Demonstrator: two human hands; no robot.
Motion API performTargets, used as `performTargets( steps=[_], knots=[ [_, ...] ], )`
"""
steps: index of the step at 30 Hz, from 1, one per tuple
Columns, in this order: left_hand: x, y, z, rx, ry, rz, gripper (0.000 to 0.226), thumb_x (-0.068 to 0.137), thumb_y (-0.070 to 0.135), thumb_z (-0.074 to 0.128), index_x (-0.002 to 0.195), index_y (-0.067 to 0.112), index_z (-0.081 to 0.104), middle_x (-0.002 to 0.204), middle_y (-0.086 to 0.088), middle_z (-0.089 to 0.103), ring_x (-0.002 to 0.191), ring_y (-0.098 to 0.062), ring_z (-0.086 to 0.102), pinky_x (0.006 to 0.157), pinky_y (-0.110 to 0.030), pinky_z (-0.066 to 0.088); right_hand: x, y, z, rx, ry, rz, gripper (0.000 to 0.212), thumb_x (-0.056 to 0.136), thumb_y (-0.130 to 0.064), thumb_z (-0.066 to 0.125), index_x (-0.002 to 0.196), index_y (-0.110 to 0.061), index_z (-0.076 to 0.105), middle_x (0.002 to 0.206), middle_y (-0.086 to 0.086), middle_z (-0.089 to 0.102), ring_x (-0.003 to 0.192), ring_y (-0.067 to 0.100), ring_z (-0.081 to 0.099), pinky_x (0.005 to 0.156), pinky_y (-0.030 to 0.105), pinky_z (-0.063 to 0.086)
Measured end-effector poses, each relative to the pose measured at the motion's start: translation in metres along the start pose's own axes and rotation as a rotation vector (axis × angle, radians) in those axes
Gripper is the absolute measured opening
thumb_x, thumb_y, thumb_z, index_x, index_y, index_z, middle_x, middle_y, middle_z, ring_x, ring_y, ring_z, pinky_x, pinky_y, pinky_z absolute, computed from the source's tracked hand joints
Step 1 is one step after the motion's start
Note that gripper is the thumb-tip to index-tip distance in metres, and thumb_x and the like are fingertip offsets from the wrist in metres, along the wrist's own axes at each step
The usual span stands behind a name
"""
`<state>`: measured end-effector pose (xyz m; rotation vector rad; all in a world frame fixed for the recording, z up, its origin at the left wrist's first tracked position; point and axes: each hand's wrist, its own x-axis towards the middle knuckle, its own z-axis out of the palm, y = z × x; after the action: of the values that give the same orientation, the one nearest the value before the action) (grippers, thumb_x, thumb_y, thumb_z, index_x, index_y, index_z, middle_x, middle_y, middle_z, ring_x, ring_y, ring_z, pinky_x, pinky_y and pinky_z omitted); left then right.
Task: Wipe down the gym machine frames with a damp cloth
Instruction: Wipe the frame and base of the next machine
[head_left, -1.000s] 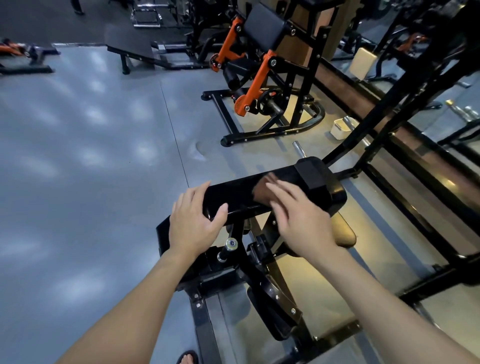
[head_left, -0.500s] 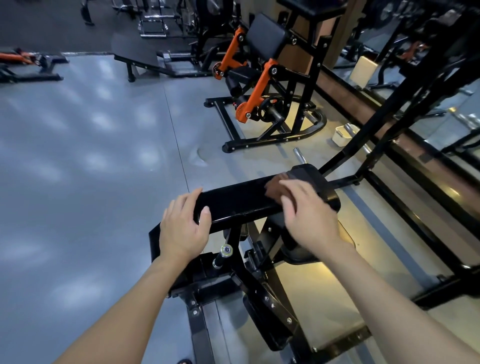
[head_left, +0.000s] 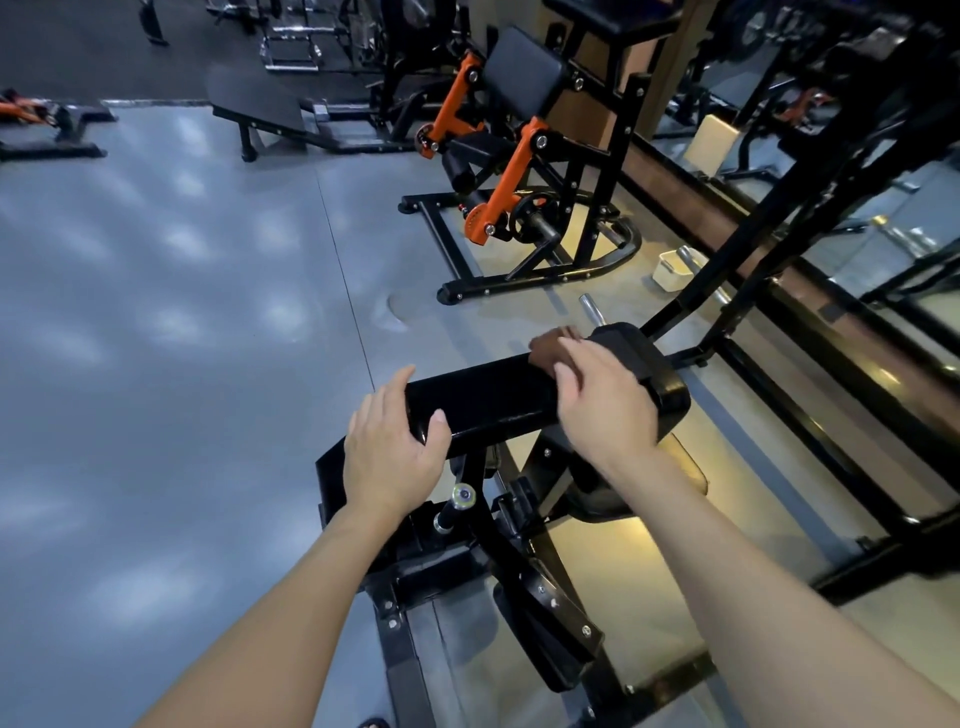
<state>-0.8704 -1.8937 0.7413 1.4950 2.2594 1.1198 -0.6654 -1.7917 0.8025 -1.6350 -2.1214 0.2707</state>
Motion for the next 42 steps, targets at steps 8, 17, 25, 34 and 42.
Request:
performTargets(
  steps=[8,17,25,34,42],
  knots=[
    [-0.001,-0.009,-0.018,-0.063,-0.127,0.047,0.090,0.089,0.065,0.056,0.160,0.025,0.019,0.154,0.002,0.043,0.141,-0.020,0.037,0.120,-0.043,0.030,-0.037,-0.010,0.002,-0.040,-0.080,-0.213,0.042,0.108,-0.043,0.045,0.149,-0.047,0.047,0.155,-0.026,0.044,0.126,0.002,0.056,0.091,0.031,0.056],
    [-0.019,-0.103,-0.047,0.040,-0.417,-0.070,0.115,0.059,0.093,0.064,0.151,0.035,0.030,0.144,0.010,0.047,0.134,-0.017,0.047,0.106,-0.043,0.047,-0.075,-0.073,0.023,-0.038,-0.072,-0.331,0.043,0.107,-0.039,0.052,0.149,-0.042,0.052,0.156,-0.026,0.043,0.119,0.002,0.061,0.082,0.024,0.053],
    [-0.016,-0.115,-0.044,-0.014,-0.405,-0.066,0.080,0.057,0.083,0.074,0.120,0.041,0.047,0.114,0.019,0.056,0.107,-0.011,0.056,0.087,-0.041,0.055,-0.043,-0.091,0.027,-0.024,0.008,-0.022,0.040,0.108,-0.035,0.048,0.148,-0.037,0.053,0.152,-0.015,0.052,0.127,0.016,0.060,0.100,0.040,0.052],
    [-0.019,-0.115,-0.045,-0.045,-0.393,-0.078,0.093,0.059,0.083,0.073,0.134,0.035,0.045,0.123,0.016,0.048,0.122,-0.011,0.045,0.094,-0.044,0.051,-0.058,-0.092,0.023,-0.075,-0.051,-0.085,0.040,0.108,-0.039,0.046,0.147,-0.043,0.053,0.149,-0.021,0.051,0.125,0.014,0.059,0.095,0.041,0.054],
    [-0.028,-0.131,-0.039,-0.244,-0.482,-0.149,0.125,0.061,0.055,0.092,0.159,0.035,0.016,0.153,0.005,0.031,0.144,-0.015,0.030,0.118,-0.041,0.036,-0.111,-0.143,0.059,-0.318,-0.044,-0.386,0.036,0.094,-0.033,0.072,0.128,-0.039,0.069,0.141,-0.018,0.062,0.079,0.023,0.065,0.056,0.034,0.056]
  ],
)
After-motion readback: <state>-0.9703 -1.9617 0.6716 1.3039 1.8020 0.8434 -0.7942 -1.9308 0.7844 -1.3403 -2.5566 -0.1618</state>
